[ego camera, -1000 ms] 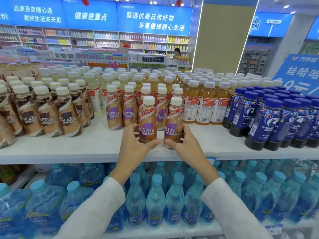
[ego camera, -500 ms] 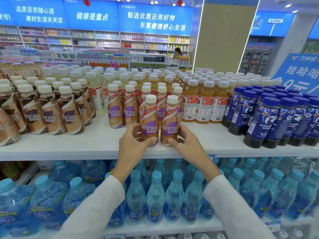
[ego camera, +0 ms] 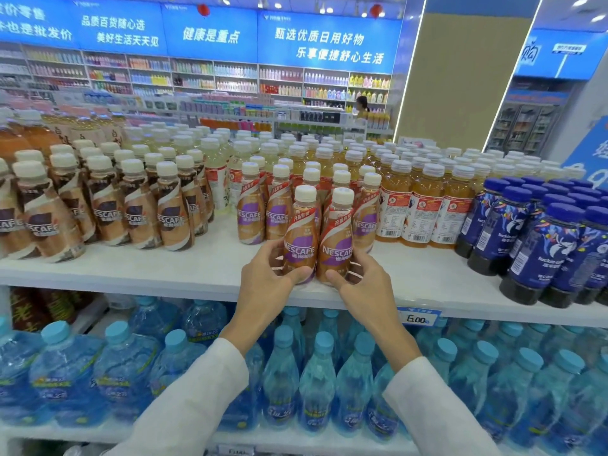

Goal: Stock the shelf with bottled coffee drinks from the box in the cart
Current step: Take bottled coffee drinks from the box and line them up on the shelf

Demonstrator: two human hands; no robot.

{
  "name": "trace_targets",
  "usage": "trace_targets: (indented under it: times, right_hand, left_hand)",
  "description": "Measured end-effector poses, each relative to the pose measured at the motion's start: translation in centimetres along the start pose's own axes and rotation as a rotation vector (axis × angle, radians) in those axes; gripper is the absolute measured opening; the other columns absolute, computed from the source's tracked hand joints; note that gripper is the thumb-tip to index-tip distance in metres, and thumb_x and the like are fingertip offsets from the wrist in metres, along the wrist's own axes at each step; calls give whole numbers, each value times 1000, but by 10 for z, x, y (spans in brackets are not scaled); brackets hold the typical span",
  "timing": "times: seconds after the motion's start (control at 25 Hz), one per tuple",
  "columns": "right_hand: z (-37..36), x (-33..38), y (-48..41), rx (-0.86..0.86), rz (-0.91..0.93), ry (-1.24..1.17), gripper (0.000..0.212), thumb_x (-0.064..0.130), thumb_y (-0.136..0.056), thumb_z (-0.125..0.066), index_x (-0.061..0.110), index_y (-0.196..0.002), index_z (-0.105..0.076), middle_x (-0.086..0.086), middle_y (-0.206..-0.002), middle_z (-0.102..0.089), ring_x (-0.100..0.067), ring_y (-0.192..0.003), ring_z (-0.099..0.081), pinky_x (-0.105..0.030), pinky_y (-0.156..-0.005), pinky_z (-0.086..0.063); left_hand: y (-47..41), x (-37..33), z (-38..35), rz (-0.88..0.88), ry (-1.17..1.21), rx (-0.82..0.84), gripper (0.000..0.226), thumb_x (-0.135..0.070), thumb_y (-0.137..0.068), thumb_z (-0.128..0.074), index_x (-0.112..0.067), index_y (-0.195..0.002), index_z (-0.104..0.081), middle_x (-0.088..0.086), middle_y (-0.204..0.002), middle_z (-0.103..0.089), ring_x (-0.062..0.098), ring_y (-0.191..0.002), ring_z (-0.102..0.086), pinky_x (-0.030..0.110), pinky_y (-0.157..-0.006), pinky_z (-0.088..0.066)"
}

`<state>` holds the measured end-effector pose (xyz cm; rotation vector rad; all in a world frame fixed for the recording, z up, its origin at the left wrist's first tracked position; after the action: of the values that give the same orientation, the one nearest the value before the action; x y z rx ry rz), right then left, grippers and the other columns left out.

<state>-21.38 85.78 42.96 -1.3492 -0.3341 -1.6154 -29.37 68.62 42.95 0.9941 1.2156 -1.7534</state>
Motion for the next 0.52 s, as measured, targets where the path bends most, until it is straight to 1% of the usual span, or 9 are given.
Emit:
trace_targets:
  times: [0.04, 0.08, 0.16, 0.2, 0.28, 0.36, 0.44, 0.52]
  right_hand:
    - [-8, 3, -1, 10, 6, 1, 57, 24, -85, -81, 28, -137, -57, 16, -120, -65, 5, -102, -61, -6, -78, -49]
    - [-18, 7, -2, 19, 15, -2, 56, 24, -84, -80, 29, -135, -58, 17, -119, -65, 6, -102, -62, -8, -82, -52]
    - [-39, 15, -5, 37, 34, -9, 54, 25, -84, -81, 29, -133, -60, 14, -120, -68, 0, -106, -64, -23, -93, -56]
    - [-51, 19, -7, 47, 39, -8, 53, 26, -83, -81, 28, -132, -60, 11, -121, -68, -5, -108, -65, -30, -96, -56]
    - [-71, 27, -13, 59, 52, 0, 54, 26, -83, -80, 26, -133, -61, 7, -123, -68, -11, -111, -65, -37, -98, -55]
    - [-86, 31, -19, 57, 57, 7, 54, 26, -83, -80, 24, -133, -60, 6, -124, -67, -14, -112, -64, -40, -99, -55]
    - [-95, 32, -24, 57, 52, 23, 57, 28, -83, -80, 22, -135, -59, 4, -127, -65, -16, -115, -62, -41, -99, -54]
    - [-98, 31, -28, 55, 53, 44, 57, 29, -83, -80, 21, -135, -58, 2, -127, -65, -17, -114, -62, -42, -99, -54]
  left_hand:
    - [-2, 2, 9, 4, -14, 3, 59, -36, -77, -88, -37, -126, -54, -29, -106, -63, -12, -93, -63, 2, -66, -47]
    - [-5, 5, 18, 9, -30, 6, 59, -35, -78, -88, -36, -127, -55, -27, -107, -64, -10, -94, -63, 3, -66, -47]
    - [-13, 11, 39, 22, -54, 5, 58, -32, -79, -87, -34, -128, -55, -25, -108, -64, -9, -96, -63, 5, -69, -46]
    - [-17, 15, 50, 29, -59, 2, 58, -30, -79, -87, -33, -128, -56, -23, -108, -64, -9, -96, -62, 6, -72, -46]
    - [-26, 20, 67, 35, -65, -3, 57, -26, -79, -87, -29, -127, -57, -18, -111, -66, -6, -98, -64, 10, -79, -47]
    - [-36, 24, 76, 36, -82, -2, 58, -22, -81, -86, -23, -131, -57, -11, -117, -67, 2, -101, -65, 16, -84, -49]
    - [-44, 28, 79, 35, -90, -4, 61, -20, -82, -85, -18, -136, -57, -6, -123, -65, 9, -105, -65, 16, -83, -48]
    - [-51, 30, 78, 20, -110, -8, 61, -18, -83, -84, -16, -138, -57, 0, -129, -63, 14, -109, -64, 22, -88, -49]
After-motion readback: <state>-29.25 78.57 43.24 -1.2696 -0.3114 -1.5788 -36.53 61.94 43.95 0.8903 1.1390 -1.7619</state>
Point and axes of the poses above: each hand's wrist, its own y-axis away from the middle knuckle, its own z-axis out of the back of the hand, x = y × z, the point moved 3 cm from there along -y, towards the middle knuckle
